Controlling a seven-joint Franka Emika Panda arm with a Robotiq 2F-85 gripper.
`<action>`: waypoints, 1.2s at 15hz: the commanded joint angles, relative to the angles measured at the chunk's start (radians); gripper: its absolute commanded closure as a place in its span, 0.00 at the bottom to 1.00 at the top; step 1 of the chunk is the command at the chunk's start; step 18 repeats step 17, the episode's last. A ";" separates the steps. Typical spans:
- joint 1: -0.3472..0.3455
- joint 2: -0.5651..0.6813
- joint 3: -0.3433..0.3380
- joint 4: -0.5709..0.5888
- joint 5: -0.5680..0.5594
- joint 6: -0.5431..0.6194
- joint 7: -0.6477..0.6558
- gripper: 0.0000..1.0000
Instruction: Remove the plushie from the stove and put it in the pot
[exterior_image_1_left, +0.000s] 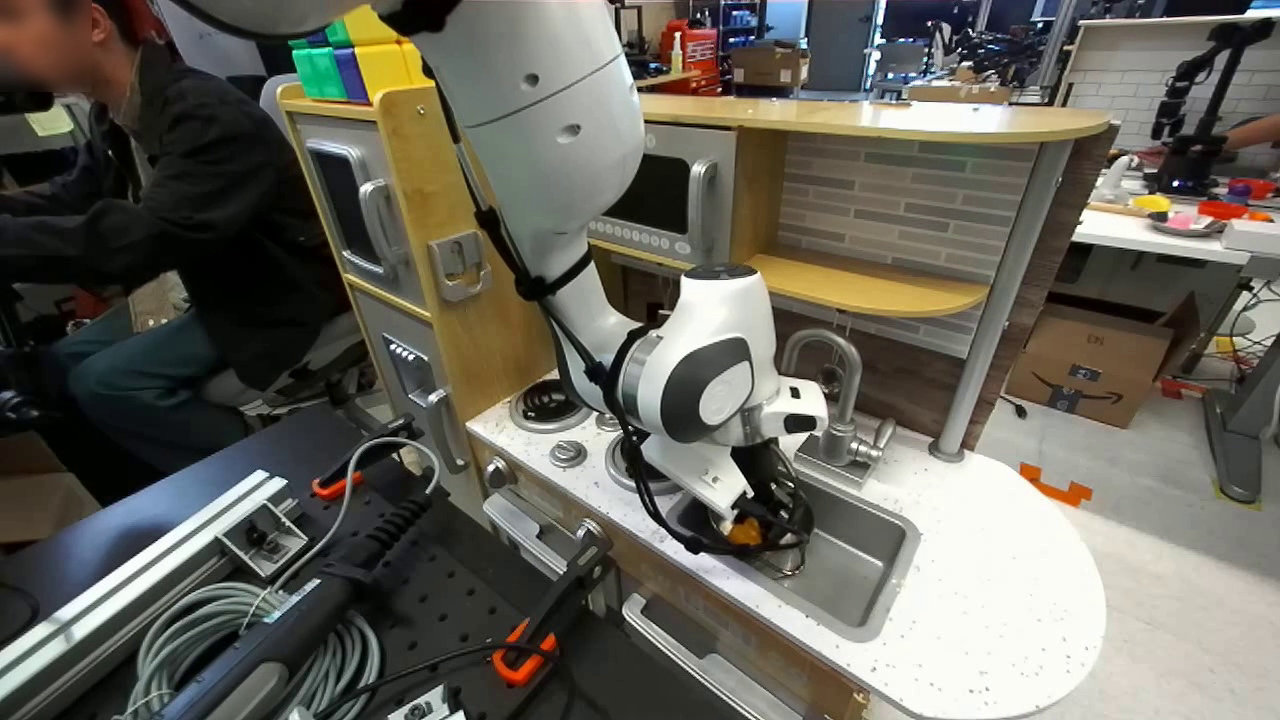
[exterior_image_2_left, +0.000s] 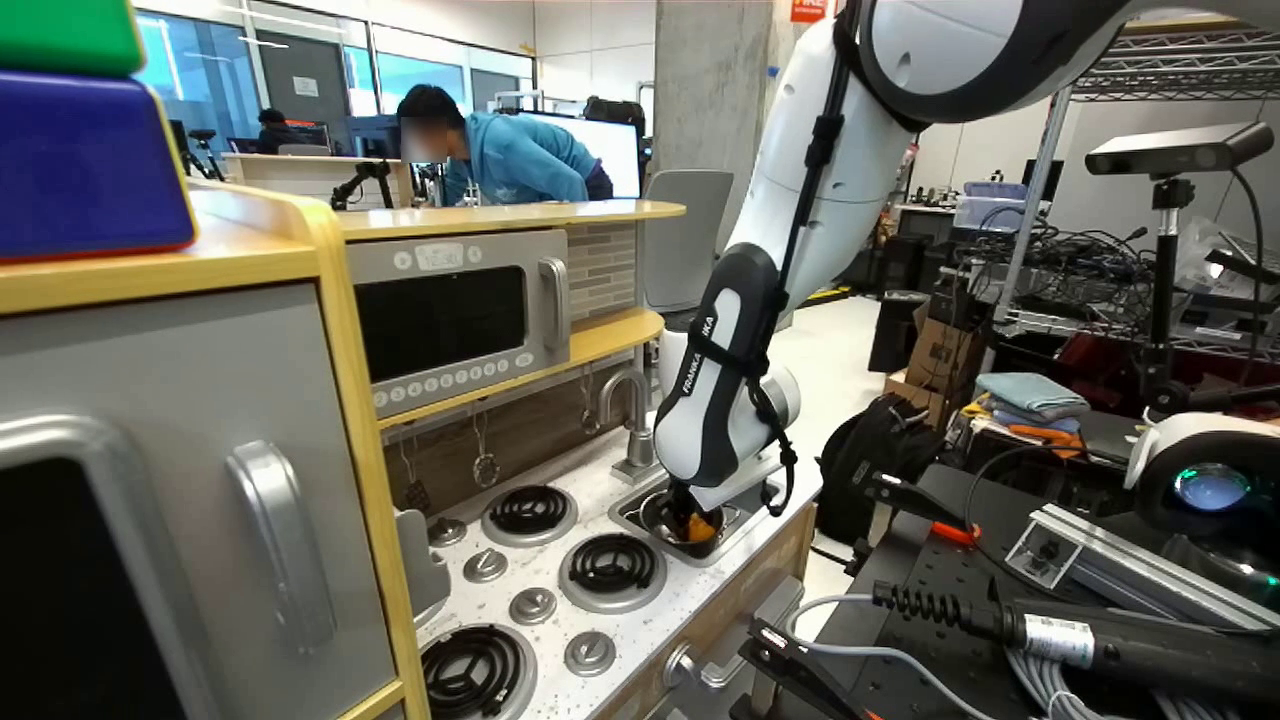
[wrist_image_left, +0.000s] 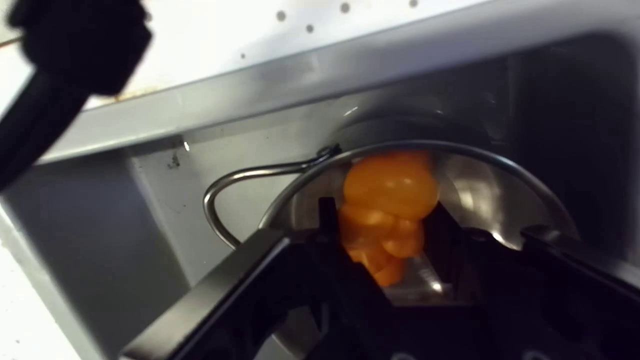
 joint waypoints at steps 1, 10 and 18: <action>0.003 0.042 0.007 0.068 0.006 -0.041 0.017 0.81; 0.030 -0.204 0.028 -0.235 -0.022 0.152 -0.049 0.00; 0.003 -0.341 0.083 -0.361 -0.039 0.084 -0.130 0.00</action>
